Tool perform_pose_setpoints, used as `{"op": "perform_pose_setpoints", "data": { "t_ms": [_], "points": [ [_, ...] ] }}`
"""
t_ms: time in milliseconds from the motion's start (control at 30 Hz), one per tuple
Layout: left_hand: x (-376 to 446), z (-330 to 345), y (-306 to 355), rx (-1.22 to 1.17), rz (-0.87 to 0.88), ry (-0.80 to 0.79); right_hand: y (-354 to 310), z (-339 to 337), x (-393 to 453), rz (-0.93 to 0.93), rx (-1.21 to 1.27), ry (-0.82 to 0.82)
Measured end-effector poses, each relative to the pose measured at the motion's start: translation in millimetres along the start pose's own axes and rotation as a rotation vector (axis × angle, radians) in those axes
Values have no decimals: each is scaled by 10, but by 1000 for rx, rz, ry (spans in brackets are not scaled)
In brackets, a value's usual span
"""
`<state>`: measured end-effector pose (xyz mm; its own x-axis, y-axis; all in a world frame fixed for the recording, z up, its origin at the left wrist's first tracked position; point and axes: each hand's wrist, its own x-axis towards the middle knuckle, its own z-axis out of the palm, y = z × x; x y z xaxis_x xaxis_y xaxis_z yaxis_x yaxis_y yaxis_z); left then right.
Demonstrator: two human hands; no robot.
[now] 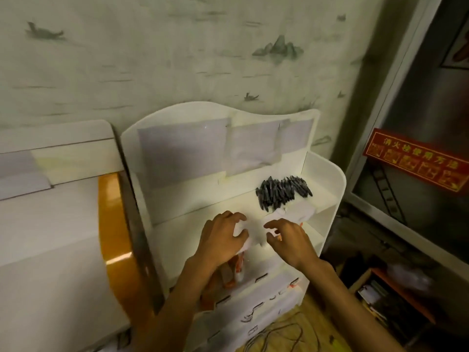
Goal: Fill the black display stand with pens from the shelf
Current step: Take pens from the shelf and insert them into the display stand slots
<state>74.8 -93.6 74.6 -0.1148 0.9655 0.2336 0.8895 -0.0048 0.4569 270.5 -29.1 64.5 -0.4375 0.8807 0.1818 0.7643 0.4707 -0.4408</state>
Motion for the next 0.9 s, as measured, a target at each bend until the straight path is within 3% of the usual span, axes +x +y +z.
{"op": "perform_pose_setpoints", "data": {
  "t_ms": [633, 900],
  "points": [
    [1692, 1065, 55, -72, -228, -48, 1236, 157, 1834, -162, 101, -117],
    [2228, 1709, 91, -58, -514, 36, 1949, 261, 2576, -244, 108, -192]
  ]
}}
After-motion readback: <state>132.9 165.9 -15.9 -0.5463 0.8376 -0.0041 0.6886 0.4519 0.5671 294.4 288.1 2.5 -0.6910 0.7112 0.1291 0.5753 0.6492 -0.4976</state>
